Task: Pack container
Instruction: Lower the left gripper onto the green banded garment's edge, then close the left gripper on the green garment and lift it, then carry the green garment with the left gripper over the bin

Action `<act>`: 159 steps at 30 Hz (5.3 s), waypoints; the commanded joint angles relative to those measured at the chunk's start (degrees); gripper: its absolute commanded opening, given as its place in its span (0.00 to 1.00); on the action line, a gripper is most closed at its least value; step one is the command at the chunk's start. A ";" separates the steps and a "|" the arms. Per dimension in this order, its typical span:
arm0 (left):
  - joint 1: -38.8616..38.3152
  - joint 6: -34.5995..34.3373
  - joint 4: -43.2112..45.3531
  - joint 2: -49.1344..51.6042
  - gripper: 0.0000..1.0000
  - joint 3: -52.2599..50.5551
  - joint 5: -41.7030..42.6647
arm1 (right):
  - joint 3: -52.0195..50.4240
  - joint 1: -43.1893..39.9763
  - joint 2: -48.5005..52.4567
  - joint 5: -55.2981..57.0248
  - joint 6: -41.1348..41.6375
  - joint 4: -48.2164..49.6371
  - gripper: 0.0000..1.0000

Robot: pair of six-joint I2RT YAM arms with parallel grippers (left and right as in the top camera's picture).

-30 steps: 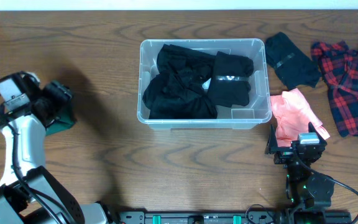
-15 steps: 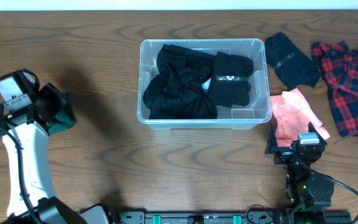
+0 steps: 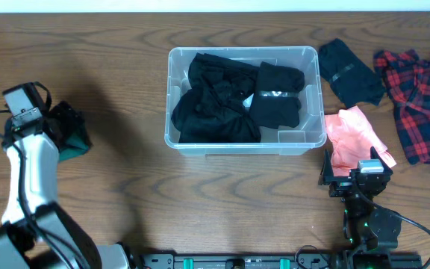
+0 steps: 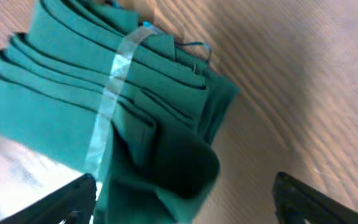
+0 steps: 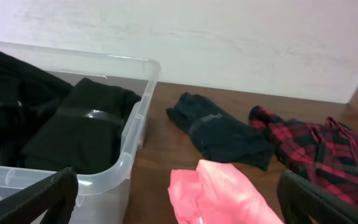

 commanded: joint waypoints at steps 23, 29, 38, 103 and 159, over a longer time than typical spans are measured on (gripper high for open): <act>-5.27 4.11 7.13 14.29 0.94 1.25 -6.93 | -0.11 -0.09 -0.33 -0.20 -0.57 -0.22 0.99; -5.27 4.11 7.10 14.45 0.94 1.25 -6.88 | -0.11 -0.09 -0.33 -0.20 -0.55 -0.22 0.99; -5.38 4.09 7.13 14.88 0.94 1.09 -6.29 | -0.11 -0.09 -0.33 -0.20 -0.55 -0.22 0.99; -5.88 12.07 4.50 19.71 0.72 0.48 -10.69 | -0.11 -0.09 -0.33 -0.20 -0.55 -0.22 0.99; -58.82 -3.06 -17.14 -0.87 0.06 26.91 -21.20 | -0.11 -0.09 -0.33 -0.20 -0.55 -0.22 0.99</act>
